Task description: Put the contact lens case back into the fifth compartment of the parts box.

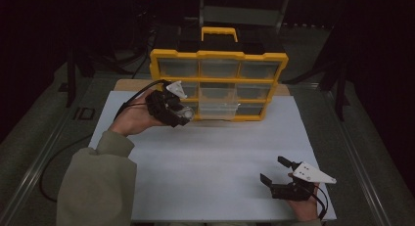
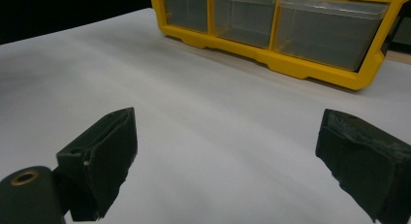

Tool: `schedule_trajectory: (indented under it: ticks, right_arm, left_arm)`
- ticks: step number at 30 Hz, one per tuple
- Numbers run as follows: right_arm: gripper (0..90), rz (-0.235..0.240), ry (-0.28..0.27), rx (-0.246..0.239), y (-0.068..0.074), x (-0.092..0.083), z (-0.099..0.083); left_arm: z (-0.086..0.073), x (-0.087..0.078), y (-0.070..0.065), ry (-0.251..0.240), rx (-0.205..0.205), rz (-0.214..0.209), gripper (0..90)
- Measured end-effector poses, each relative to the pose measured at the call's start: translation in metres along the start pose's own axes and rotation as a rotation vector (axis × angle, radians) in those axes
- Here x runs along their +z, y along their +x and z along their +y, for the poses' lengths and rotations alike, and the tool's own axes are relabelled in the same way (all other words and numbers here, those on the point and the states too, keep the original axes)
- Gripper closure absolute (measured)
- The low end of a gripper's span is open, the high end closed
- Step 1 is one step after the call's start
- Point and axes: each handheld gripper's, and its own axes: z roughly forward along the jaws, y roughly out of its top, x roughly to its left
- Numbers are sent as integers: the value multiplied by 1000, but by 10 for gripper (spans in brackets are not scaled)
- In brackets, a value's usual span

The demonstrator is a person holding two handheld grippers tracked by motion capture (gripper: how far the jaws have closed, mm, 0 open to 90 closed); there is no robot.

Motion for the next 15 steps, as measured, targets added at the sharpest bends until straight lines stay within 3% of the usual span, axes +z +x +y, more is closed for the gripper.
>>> schedule_trajectory:
  ticks: [15]
  right_arm:
    - [79, 0, -3, 1, 0, 0, 0]
  left_arm:
    - [13, -9, 12, 11, 2, 12, 492]
